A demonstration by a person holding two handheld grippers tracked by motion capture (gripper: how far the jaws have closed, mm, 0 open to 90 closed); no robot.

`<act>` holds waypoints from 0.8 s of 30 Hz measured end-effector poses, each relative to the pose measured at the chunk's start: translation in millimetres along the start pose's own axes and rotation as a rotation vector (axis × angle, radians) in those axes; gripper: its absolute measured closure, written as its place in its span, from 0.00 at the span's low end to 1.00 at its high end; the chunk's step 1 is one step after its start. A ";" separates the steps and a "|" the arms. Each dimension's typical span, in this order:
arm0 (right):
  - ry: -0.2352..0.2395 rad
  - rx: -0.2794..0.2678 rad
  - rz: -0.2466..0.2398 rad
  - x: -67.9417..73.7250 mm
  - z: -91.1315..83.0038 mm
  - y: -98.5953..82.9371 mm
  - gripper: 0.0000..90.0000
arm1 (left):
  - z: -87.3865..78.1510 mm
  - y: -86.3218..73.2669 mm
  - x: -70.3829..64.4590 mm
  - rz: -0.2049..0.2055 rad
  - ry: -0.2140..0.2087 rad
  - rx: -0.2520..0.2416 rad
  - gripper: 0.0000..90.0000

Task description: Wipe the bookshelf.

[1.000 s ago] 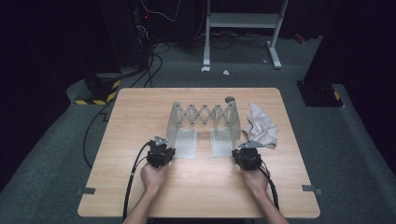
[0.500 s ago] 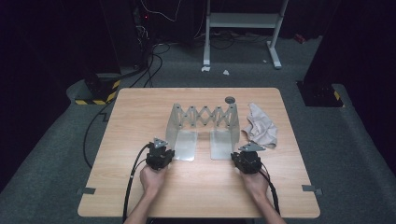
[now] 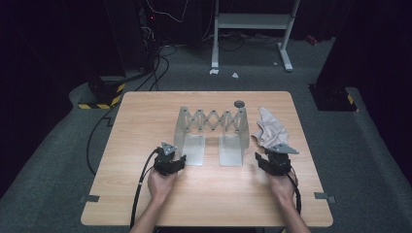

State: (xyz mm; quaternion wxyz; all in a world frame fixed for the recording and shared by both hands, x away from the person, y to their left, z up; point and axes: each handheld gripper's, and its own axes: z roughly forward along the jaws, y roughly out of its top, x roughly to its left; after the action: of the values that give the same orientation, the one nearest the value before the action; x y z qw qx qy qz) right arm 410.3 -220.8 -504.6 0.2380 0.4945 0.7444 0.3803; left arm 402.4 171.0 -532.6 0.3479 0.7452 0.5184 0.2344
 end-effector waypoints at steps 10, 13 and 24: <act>-0.141 0.034 0.046 -44.8 19.4 31.8 0.45 | 0.4 0.2 -0.1 0.001 0.010 0.004 0.45; -0.163 0.051 0.041 -49.2 25.9 36.1 0.45 | 0.4 0.2 -0.2 0.002 0.011 0.004 0.45; -0.170 0.176 0.081 -60.5 60.6 28.7 0.43 | 0.1 -0.2 -0.2 -0.008 0.008 0.004 0.45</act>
State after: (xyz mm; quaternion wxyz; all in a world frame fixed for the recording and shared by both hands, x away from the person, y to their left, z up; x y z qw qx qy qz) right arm 494.6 -249.9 -519.2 0.2404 0.5736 0.7314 0.2797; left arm 402.2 170.9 -532.8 0.3453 0.7429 0.5231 0.2350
